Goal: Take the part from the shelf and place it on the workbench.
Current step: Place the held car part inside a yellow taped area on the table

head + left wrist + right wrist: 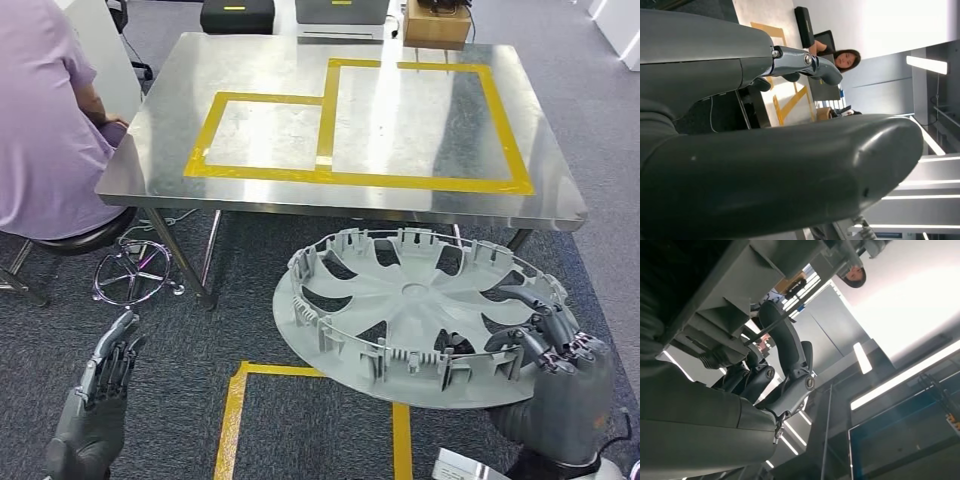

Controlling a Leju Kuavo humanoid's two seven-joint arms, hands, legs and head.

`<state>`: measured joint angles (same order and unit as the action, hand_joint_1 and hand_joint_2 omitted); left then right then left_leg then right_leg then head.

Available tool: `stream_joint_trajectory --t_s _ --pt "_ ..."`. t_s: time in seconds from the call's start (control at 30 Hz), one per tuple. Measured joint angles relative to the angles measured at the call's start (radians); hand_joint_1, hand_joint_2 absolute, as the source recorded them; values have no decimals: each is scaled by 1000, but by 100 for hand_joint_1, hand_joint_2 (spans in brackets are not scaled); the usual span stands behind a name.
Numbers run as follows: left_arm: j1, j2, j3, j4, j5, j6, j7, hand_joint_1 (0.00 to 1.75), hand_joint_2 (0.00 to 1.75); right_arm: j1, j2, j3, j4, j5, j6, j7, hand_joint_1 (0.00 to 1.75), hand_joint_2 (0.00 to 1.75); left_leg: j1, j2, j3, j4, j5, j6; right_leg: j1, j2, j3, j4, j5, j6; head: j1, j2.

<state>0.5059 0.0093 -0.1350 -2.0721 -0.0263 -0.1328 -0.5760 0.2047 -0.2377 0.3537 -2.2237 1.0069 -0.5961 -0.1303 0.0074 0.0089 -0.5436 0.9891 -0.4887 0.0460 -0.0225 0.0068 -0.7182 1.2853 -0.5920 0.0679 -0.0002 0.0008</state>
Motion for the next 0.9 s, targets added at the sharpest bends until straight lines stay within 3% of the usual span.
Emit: stream_joint_trajectory --t_s 0.17,0.2,0.3,0.37,0.43,0.5,0.53,0.57,0.63,0.67,0.73,0.83,0.9 --pt "-1 0 0 2 0 -1 0 0 0 0 0 1 1 -1 1 1 175 175 3 1 2 1 -3 -5 -3 -2 17 -36 34 3 0 0" --pt "-2 0 0 2 0 -1 1 0 0 -1 0 2 1 0 2 2 175 175 4 1 5 1 -5 -8 -4 -5 40 -80 56 4 0 0" --pt "-2 0 0 2 2 -4 2 0 0 -4 0 10 1 10 4 10 175 175 5 1 15 11 -26 -42 -4 -9 143 -252 97 -23 -2 0" --pt "-1 0 1 2 3 -8 0 0 0 -5 0 17 0 16 3 17 175 175 7 1 3 54 -53 -58 -1 -7 165 -271 86 -48 -7 0" --pt "-1 0 2 2 3 -9 -2 0 0 -8 0 21 0 12 3 17 175 175 7 0 -60 178 -103 -62 1 -6 176 -272 77 -60 -13 0" --pt "0 0 2 3 3 -10 -2 0 0 -9 0 24 0 13 4 17 175 175 6 -1 -138 303 -133 -59 7 -3 188 -272 66 -66 -14 0" --pt "2 0 3 3 3 -10 -2 0 0 -7 0 26 0 16 4 18 175 175 4 -1 -159 320 -119 -55 10 -1 197 -272 58 -67 -14 0" --pt "3 0 4 3 3 -10 -4 0 0 -5 0 28 0 18 4 18 175 175 2 -1 -161 297 -84 -47 14 2 208 -272 49 -67 -14 0" --pt "7 0 5 3 2 -10 -8 0 0 -2 0 31 0 19 2 17 175 175 -7 -5 -126 183 7 -23 19 6 231 -274 30 -66 -13 0" --pt "10 0 5 3 1 -10 -10 0 0 -2 0 32 1 18 2 16 175 175 -13 -7 -106 131 33 -10 20 8 238 -275 21 -63 -11 0" --pt "13 0 6 4 -1 -11 -11 0 0 -1 0 33 1 18 1 16 175 175 -22 -11 -78 74 30 9 19 7 247 -279 13 -52 -9 0" --pt "14 0 6 4 -3 -12 -10 0 0 -2 0 37 1 16 2 18 175 175 -20 -11 -45 29 13 12 16 4 254 -265 20 -35 -12 0" --pt "11 -1 6 4 -3 -14 -5 0 0 -11 0 41 0 17 10 24 175 175 -12 -12 -18 12 7 13 14 3 208 -190 11 -26 -8 0"
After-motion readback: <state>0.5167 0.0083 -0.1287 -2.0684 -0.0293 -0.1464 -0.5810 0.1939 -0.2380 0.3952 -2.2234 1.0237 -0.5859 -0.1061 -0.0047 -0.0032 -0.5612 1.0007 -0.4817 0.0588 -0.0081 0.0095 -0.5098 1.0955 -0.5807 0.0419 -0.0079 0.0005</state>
